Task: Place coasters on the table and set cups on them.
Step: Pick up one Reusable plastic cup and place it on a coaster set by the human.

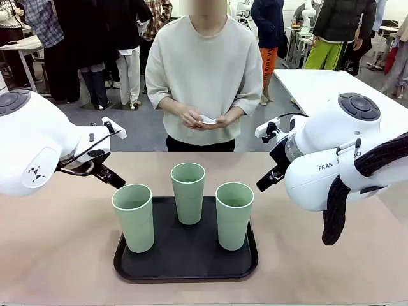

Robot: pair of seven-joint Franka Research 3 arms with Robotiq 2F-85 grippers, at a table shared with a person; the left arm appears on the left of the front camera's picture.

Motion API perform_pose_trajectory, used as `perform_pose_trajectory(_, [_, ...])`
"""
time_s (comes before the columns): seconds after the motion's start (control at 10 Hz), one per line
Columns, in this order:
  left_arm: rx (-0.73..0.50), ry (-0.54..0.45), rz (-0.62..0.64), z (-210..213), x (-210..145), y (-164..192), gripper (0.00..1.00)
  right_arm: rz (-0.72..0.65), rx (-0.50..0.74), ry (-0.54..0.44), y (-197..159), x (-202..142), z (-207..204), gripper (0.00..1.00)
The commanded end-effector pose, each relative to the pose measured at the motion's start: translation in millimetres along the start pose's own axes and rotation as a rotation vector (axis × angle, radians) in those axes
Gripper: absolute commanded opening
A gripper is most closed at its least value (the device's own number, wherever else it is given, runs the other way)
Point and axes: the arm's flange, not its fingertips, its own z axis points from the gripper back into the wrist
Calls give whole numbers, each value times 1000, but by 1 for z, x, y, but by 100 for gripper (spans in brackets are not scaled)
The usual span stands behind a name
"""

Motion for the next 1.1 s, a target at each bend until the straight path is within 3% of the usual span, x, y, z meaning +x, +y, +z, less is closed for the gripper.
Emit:
perform_pose_trajectory(0.0, [0, 0, 0, 0, 0, 0, 100, 0, 0, 0, 0, 0, 0, 100])
perform_pose_trajectory(1.0, [0, 0, 0, 0, 0, 0, 100, 0, 0, 0, 0, 0, 0, 100])
